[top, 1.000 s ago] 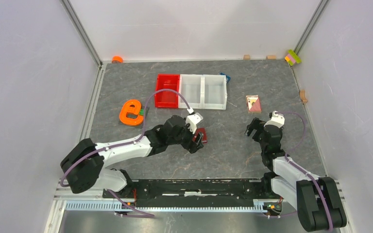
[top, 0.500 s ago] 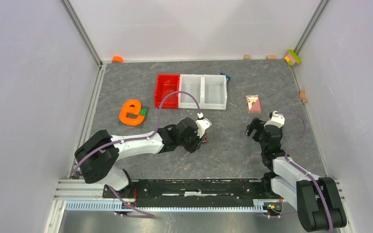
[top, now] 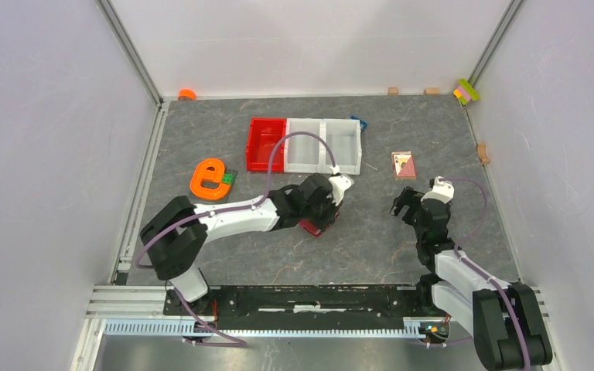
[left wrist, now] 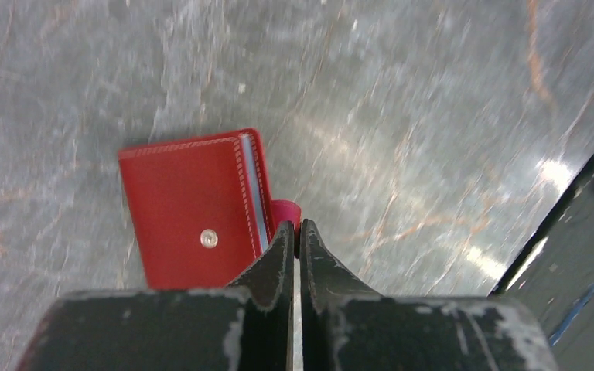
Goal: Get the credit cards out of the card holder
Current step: Open the card holder at the center of the board.
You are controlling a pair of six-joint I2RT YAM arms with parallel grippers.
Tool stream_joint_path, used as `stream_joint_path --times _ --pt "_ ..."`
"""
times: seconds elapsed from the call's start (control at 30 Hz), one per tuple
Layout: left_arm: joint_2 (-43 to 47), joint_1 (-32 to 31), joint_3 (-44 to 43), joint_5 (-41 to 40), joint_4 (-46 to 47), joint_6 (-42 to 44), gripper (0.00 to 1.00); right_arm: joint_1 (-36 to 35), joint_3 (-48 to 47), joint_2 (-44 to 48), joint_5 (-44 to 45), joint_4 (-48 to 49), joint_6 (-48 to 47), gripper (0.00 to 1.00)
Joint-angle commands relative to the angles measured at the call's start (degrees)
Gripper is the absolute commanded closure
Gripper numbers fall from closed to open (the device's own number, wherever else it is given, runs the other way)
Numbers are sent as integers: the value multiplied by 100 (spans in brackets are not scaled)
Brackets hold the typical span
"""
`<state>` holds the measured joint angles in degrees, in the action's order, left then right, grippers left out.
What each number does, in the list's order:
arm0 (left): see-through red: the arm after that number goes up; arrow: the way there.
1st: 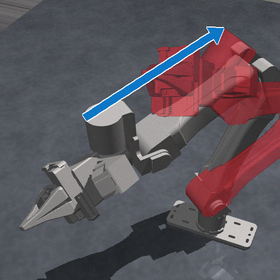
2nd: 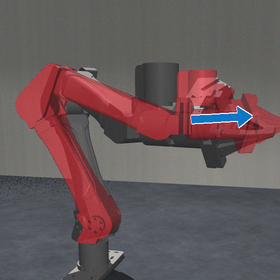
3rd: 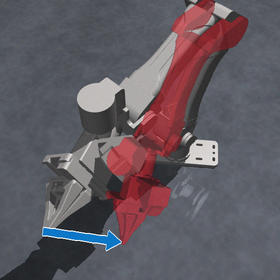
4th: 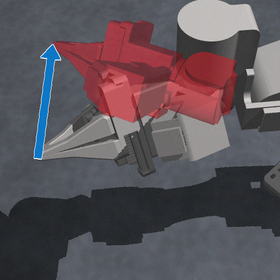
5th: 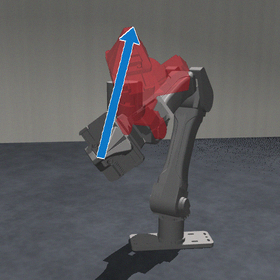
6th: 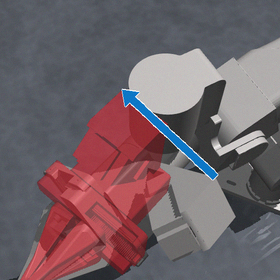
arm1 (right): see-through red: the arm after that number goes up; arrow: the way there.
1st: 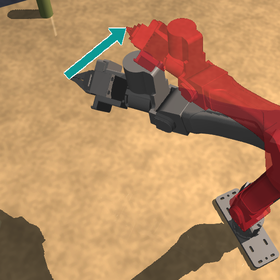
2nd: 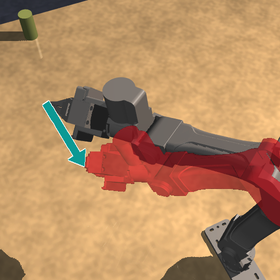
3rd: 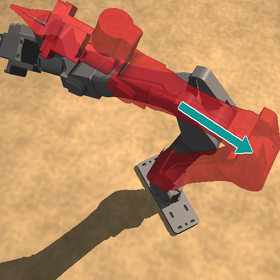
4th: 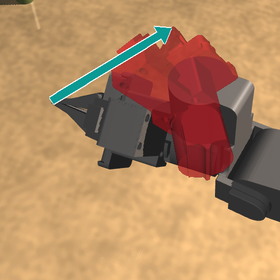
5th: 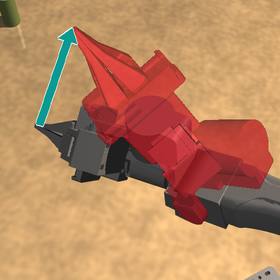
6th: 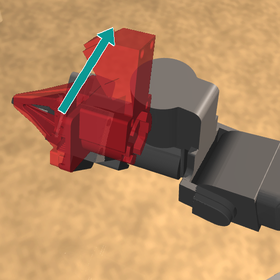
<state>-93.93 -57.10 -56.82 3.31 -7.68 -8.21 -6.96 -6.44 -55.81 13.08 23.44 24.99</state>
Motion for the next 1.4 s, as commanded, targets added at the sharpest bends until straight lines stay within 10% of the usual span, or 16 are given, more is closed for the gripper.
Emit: stream_joint_path --times 0.0,0.07,0.2,0.33,0.87,1.37 --pt "-510 -31 -993 -18 -164 -725 98 19 -193 72 -50 249 -70 2" --pt "-838 -36 -1504 -230 -479 -870 96 15 -185 58 -148 302 -72 2" --pt "-1142 -27 -2061 -817 -1059 -963 48 15 -118 18 -779 668 -200 2" --pt "-952 -28 -1846 -1171 -1095 -938 30 12 -50 -24 -1248 922 -242 2" --pt "-279 86 -389 -1789 -113 -775 18 -521 -14 -761 -3846 1393 -185 19" --pt "118 683 427 -563 1088 -1182 21 -1192 -480 -407 -3179 50 -200 34"
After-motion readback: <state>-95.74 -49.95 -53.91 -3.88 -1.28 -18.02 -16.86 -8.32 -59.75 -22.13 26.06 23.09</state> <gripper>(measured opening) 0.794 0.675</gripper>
